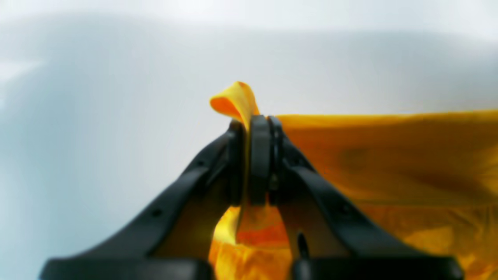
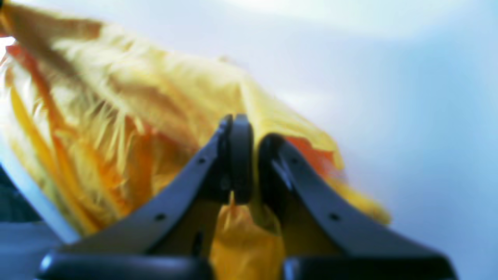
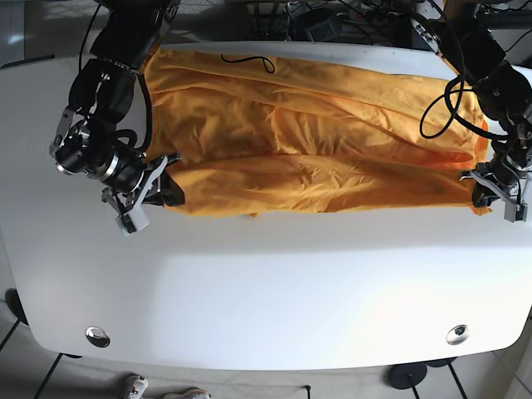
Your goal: Fold the T-shirt properly
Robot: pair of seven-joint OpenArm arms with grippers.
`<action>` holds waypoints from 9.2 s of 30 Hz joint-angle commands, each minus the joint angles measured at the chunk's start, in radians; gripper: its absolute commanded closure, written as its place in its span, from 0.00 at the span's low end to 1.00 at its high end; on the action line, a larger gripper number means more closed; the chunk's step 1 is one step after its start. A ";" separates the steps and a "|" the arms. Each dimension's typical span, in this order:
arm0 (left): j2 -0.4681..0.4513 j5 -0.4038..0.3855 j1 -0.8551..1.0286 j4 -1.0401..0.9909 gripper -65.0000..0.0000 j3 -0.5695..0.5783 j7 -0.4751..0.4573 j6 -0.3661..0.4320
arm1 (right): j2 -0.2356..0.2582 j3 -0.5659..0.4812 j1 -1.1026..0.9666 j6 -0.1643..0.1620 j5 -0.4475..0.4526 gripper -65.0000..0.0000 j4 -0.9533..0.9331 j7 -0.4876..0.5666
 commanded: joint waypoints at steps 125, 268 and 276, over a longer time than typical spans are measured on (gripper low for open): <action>-0.085 -0.097 0.257 0.088 1.00 0.006 -0.022 0.000 | 0.010 -0.042 -0.249 -0.029 -0.094 0.26 -0.043 0.222; -0.084 -0.100 0.243 0.097 1.00 0.000 -0.023 0.000 | 0.162 -0.295 -0.253 -0.239 0.015 0.98 -0.027 0.490; -0.062 -0.094 0.034 0.091 1.00 0.023 -0.023 0.000 | 0.188 -0.277 -0.036 -0.250 0.005 0.98 -0.014 0.443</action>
